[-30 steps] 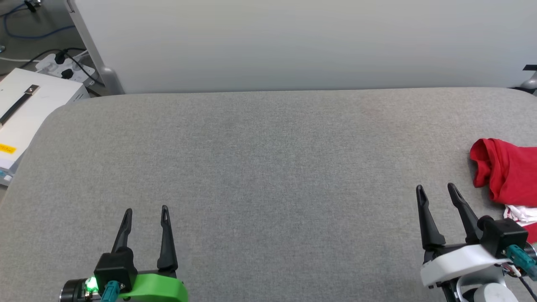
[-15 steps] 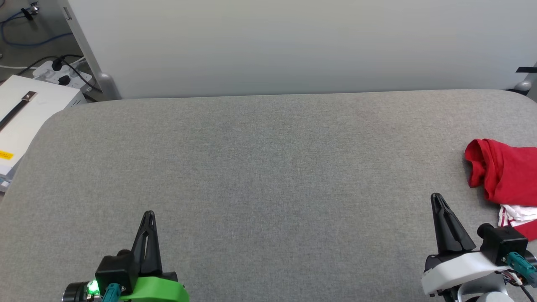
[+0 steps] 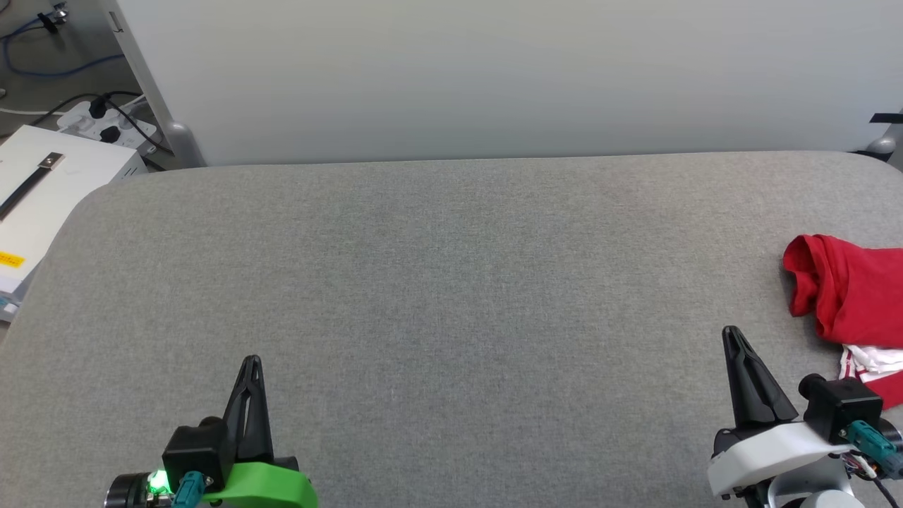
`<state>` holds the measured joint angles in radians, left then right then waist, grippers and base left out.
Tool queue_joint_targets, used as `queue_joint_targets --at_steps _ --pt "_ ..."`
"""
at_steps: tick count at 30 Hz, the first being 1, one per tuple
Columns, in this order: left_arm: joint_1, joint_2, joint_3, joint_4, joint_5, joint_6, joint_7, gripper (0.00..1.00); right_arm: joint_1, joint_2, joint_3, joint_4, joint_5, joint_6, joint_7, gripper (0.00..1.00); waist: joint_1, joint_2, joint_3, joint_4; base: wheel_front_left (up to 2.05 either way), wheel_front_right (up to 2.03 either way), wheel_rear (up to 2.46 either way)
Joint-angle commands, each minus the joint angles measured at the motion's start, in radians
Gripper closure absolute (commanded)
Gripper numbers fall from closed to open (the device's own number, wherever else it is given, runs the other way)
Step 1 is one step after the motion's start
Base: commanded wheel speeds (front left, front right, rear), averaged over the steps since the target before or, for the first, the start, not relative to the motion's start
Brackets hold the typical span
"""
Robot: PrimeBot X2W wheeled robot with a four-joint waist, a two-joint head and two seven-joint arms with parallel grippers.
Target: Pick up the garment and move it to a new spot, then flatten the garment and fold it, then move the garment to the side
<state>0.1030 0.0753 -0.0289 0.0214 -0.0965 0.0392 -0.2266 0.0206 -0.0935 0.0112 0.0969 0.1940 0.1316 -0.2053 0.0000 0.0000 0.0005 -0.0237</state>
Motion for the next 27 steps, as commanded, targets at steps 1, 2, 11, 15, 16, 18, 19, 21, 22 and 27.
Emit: queue_joint_targets --at_steps 1,2,11,15,16,18,19,21,22,27 --pt "-0.011 -0.003 0.002 -0.002 0.006 -0.005 0.005 1.0 -0.003 0.004 -0.001 -0.009 -0.015 0.0 0.007 1.0 0.0 0.0 0.0 0.0 0.0 0.0 0.0" --pt "-0.012 -0.003 0.003 -0.003 0.007 -0.005 0.008 1.0 -0.003 0.005 -0.001 -0.01 -0.016 0.0 0.009 1.0 0.0 0.0 0.0 0.001 0.0 0.0 0.0" --pt "-0.019 -0.005 0.005 -0.004 0.015 -0.008 0.025 1.0 -0.004 0.008 -0.002 -0.017 -0.031 0.0 0.025 1.0 0.0 0.0 0.0 0.002 0.0 0.0 0.0" --pt "-0.023 -0.006 0.006 -0.005 0.018 -0.009 0.033 1.0 -0.005 0.009 -0.002 -0.02 -0.037 0.0 0.032 1.0 0.0 0.0 0.0 0.003 0.0 0.0 0.0" --pt "-0.024 -0.006 0.006 -0.005 0.019 -0.009 0.036 1.0 -0.005 0.009 -0.003 -0.021 -0.039 0.0 0.034 1.0 0.0 0.0 0.0 0.004 0.0 0.0 0.0" --pt "-0.025 -0.006 0.007 -0.005 0.02 -0.01 0.04 1.0 -0.005 0.01 -0.003 -0.022 -0.042 0.0 0.038 1.0 0.0 0.0 0.0 0.004 0.0 0.0 0.0" --pt "-0.026 -0.007 0.007 -0.006 0.021 -0.01 0.042 1.0 -0.006 0.011 -0.003 -0.023 -0.044 0.0 0.04 1.0 0.0 0.0 0.0 0.004 0.0 0.0 0.0" --pt "-0.028 -0.007 0.007 -0.006 0.023 -0.011 0.046 1.0 -0.006 0.011 -0.003 -0.025 -0.047 0.0 0.043 1.0 0.0 0.0 0.0 0.005 0.0 0.0 0.0" --pt "-0.029 -0.007 0.007 -0.006 0.024 -0.011 0.048 1.0 -0.006 0.012 -0.003 -0.026 -0.049 0.0 0.045 1.0 0.0 0.0 0.0 0.005 0.0 0.0 0.0" --pt "-0.033 -0.008 0.009 -0.007 0.028 -0.013 0.058 1.0 -0.007 0.013 -0.004 -0.03 -0.057 0.0 0.054 1.0 0.0 0.0 0.0 0.006 0.0 0.0 0.0"
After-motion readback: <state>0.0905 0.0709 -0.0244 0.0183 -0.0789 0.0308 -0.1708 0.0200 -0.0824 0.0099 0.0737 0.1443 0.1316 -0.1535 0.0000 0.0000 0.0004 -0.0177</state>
